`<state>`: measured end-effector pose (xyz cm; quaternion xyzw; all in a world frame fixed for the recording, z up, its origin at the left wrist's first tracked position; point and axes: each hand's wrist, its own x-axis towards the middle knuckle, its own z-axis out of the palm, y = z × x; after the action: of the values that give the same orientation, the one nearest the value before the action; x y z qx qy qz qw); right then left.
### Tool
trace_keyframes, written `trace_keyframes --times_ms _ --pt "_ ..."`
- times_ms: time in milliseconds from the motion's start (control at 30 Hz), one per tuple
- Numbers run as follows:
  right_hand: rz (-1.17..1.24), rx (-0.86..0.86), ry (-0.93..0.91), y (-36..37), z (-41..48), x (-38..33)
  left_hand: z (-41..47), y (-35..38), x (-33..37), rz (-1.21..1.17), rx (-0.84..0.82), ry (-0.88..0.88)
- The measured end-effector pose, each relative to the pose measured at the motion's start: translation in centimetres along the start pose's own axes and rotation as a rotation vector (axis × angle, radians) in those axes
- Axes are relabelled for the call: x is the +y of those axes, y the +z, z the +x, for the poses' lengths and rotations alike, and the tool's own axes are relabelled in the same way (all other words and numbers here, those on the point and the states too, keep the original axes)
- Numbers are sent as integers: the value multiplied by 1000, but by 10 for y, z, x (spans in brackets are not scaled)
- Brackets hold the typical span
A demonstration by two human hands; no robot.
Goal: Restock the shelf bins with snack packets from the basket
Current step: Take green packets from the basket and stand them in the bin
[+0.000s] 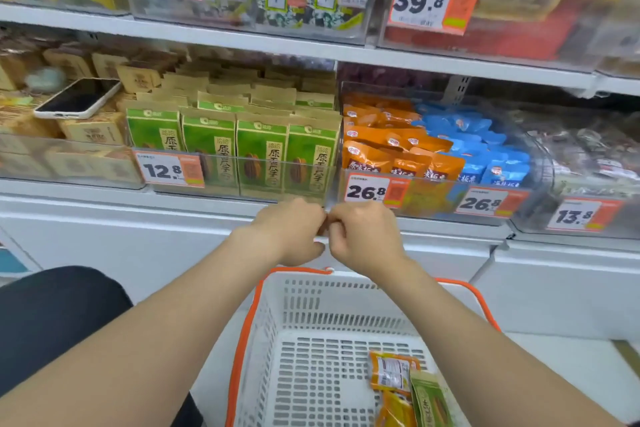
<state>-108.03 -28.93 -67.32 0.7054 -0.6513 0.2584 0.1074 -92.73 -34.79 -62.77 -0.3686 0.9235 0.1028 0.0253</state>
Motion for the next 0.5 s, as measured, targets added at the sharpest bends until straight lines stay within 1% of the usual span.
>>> trace_keyframes --times_ms 100,200,300,367,433,500 --pt "57 -418 206 9 -41 42 11 33 25 27 -178 97" --pt "149 -714 394 20 -85 77 19 63 54 66 -296 192" --pt "116 -950 513 38 -134 104 24 89 78 142 -395 252" --pt "6 -1064 535 53 -169 117 26 105 91 203 -432 300" --pt "-164 -1154 491 66 -204 125 28 119 100 244 -462 341" --pt "-366 -1205 412 76 -234 128 31 134 105 280 -487 370"
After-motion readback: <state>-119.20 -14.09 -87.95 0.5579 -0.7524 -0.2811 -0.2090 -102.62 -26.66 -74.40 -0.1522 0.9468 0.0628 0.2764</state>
